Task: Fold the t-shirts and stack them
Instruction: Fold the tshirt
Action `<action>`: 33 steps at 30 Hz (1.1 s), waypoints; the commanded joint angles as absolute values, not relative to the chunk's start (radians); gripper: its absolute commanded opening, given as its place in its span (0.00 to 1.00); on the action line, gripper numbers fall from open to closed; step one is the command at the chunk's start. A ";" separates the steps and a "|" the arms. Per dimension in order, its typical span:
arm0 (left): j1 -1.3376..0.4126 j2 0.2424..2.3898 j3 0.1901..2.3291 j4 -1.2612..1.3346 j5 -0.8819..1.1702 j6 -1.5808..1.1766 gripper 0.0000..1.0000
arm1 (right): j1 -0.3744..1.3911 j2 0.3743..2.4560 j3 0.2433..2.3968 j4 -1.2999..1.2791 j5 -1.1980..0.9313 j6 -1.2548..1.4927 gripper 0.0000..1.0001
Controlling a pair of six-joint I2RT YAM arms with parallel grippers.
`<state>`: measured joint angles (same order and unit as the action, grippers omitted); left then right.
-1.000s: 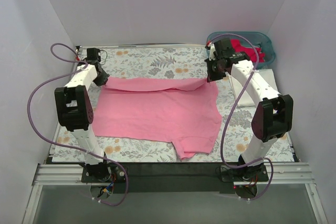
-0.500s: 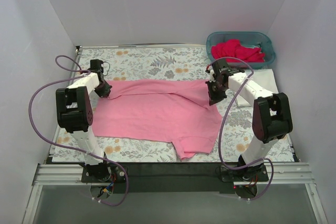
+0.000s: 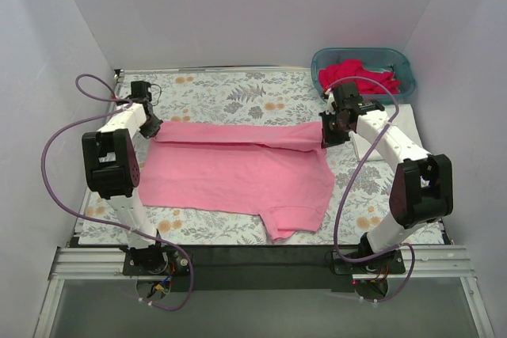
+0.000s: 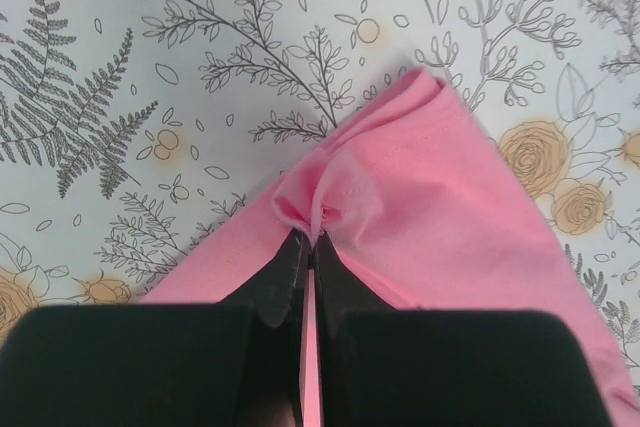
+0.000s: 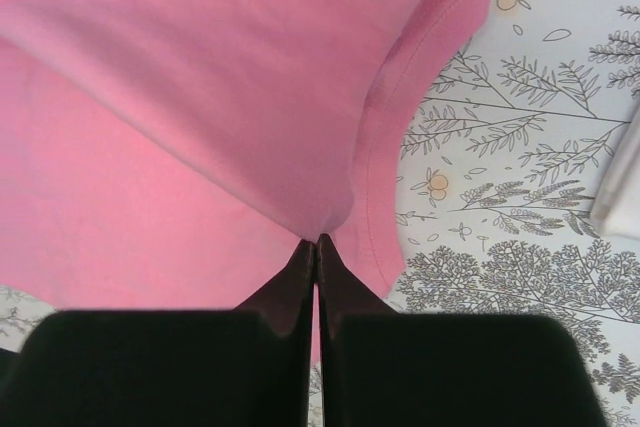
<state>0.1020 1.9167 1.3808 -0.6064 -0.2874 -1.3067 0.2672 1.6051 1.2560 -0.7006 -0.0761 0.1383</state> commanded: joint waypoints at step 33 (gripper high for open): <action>0.112 1.982 1.519 -0.526 -0.089 -1.305 0.48 | 0.106 1.884 1.361 -0.255 -0.224 0.347 0.46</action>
